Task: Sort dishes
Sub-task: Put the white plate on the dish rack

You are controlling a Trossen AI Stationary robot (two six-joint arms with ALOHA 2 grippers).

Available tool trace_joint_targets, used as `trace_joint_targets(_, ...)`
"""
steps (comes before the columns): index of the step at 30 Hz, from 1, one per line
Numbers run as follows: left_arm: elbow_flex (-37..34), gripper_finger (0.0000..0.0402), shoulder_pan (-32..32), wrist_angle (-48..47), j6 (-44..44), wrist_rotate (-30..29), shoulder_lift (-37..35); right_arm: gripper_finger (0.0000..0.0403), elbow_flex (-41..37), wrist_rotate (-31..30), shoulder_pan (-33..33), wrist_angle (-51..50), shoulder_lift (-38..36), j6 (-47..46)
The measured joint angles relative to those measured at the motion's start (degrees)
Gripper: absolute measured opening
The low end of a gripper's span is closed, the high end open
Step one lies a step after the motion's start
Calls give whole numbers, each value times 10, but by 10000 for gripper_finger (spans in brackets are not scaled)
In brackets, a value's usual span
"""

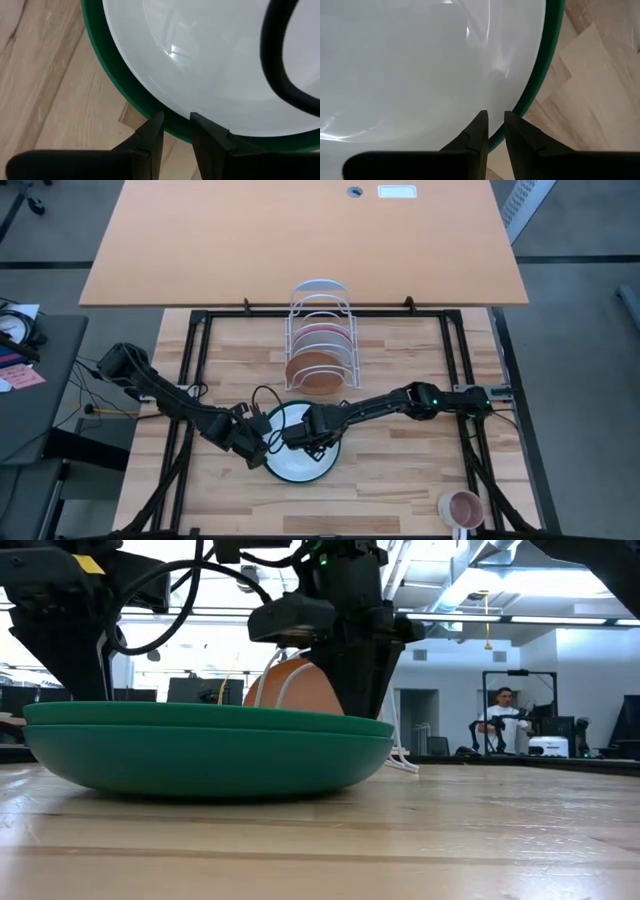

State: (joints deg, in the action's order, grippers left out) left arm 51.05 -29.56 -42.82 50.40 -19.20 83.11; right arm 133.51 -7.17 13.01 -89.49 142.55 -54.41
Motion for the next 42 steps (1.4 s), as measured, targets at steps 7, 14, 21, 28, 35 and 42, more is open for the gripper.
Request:
trace_joint_targets(7, 0, 91, 0, -1, 0, 7, -1, 68, -21, 14, -3, 20, 1, 2)
trace_joint_targets(14, 2, 91, 0, -5, -2, 11, -8, 72, -42, 35, -9, 43, -1, 14)
trace_joint_targets(21, 10, 91, -3, 0, 4, -1, -68, 108, -43, 39, -10, 45, 1, 14)
trace_joint_targets(28, 10, 91, -20, -1, -28, -41, -101, 142, -43, 38, -10, 50, 2, 20)
trace_joint_targets(35, 9, 91, -24, 2, -149, -47, -81, 156, -43, 38, -8, 55, 2, 34)
trace_joint_targets(42, 9, 91, -36, 7, -301, -36, -69, 157, -43, 34, -7, 61, 2, 54)
